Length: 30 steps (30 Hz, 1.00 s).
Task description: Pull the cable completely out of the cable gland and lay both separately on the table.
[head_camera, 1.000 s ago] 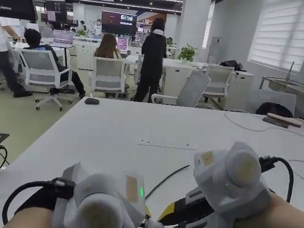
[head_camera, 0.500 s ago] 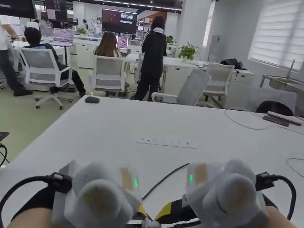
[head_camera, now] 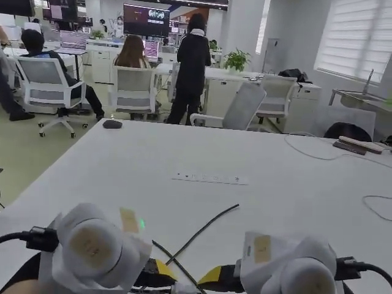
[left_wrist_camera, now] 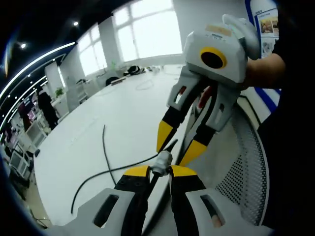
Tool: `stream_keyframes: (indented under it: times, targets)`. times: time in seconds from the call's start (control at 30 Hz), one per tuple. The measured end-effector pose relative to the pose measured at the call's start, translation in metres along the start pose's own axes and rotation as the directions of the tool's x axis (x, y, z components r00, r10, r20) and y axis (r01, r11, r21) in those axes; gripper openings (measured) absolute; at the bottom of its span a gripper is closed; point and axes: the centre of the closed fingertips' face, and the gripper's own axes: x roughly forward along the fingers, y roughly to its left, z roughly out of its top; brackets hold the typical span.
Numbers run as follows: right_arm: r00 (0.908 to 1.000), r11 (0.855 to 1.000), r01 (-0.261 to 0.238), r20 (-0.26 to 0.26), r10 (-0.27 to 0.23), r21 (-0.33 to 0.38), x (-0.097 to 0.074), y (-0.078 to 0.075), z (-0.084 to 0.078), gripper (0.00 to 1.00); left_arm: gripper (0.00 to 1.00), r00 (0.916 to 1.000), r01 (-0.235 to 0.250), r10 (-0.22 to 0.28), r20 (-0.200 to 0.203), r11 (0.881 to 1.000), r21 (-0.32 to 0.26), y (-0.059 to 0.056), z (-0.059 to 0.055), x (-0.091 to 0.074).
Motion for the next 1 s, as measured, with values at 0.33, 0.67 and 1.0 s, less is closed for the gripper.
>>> stream_keyframes:
  times: [0.33, 0.67, 1.0]
  targets:
    - [0.9996, 0.997, 0.028, 0.002, -0.028, -0.066, 0.001, 0.000, 0.002, 0.04, 0.16, 0.9998, 0.007, -0.006, -0.021, 0.999, 0.044, -0.006, -0.002, 0.002]
    - [0.9990, 0.998, 0.032, -0.029, -0.034, -0.048, -0.006, -0.005, -0.017, 0.03, 0.16, 0.9990, -0.017, 0.019, -0.039, 0.999, 0.048, 0.002, -0.009, -0.002]
    - [0.9906, 0.998, 0.050, -0.125, -0.055, -0.039, -0.021, -0.016, -0.050, 0.03, 0.17, 0.9982, -0.030, 0.032, -0.050, 0.999, 0.036, 0.009, -0.012, -0.003]
